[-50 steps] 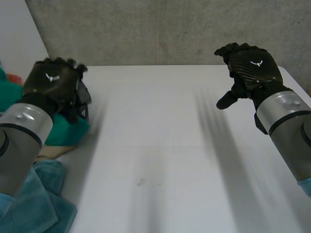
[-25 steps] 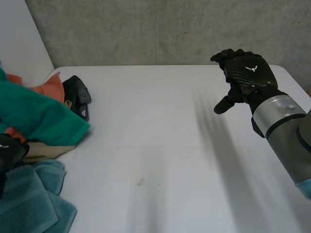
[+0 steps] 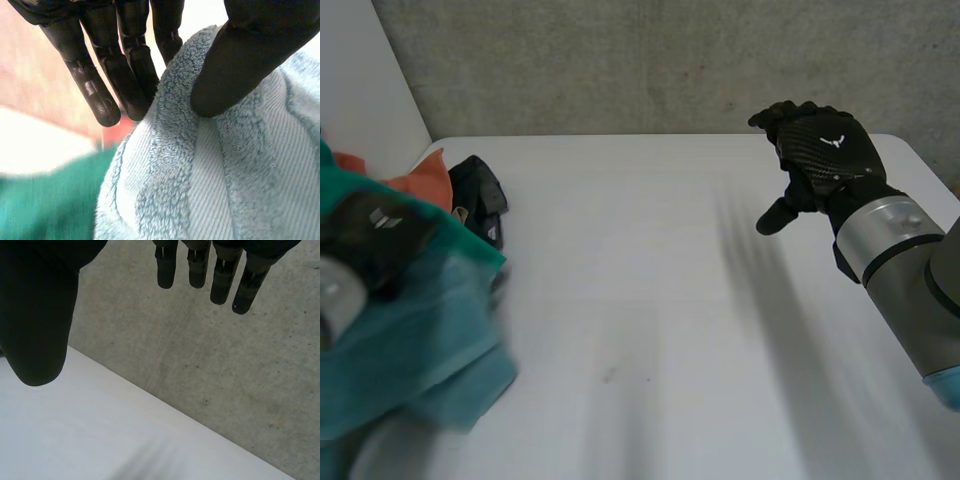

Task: Fold the laundry.

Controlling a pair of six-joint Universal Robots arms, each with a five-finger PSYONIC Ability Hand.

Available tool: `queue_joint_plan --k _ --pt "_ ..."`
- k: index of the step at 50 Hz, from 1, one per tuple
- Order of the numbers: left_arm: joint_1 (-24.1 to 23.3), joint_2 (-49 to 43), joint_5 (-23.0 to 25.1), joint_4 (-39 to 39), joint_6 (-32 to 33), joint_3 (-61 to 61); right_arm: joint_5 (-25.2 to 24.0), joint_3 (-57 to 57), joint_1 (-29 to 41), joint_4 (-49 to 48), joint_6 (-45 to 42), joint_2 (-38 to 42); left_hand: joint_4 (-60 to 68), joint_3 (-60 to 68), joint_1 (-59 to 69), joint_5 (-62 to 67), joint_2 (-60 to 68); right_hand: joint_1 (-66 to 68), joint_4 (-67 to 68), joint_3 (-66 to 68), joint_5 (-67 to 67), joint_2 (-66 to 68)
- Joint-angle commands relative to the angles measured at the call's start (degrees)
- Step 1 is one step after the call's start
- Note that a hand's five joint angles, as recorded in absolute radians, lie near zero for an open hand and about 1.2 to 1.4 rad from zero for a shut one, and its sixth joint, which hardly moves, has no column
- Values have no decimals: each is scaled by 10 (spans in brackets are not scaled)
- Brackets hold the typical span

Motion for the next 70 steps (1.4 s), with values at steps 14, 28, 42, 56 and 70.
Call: queue_joint_plan --k 14,28,42,56,70 --pt "-359 -321 -53 366 -127 194 46 -36 -82 0 3 -7 -501 -494 -427 -464 -497 -10 -31 -20 -36 -26" --pt "-312 -223 -102 348 -141 111 -59 -117 -84 163 -96 30 -563 -555 -488 -525 -558 -10 -31 -20 -36 -26" --pt "-322 -221 -92 164 -371 119 -121 -83 -98 273 -323 79 -470 -462 -395 -433 -465 -10 -31 -20 -36 -26" --pt "-340 -389 -92 152 -312 180 -161 33 -128 146 -352 78 -359 -351 -284 -322 -354 2 -19 -8 -23 -14" --pt "-333 -479 -98 158 -290 275 -151 38 -149 138 -314 78 114 121 188 151 118 2 -19 -8 -23 -14"
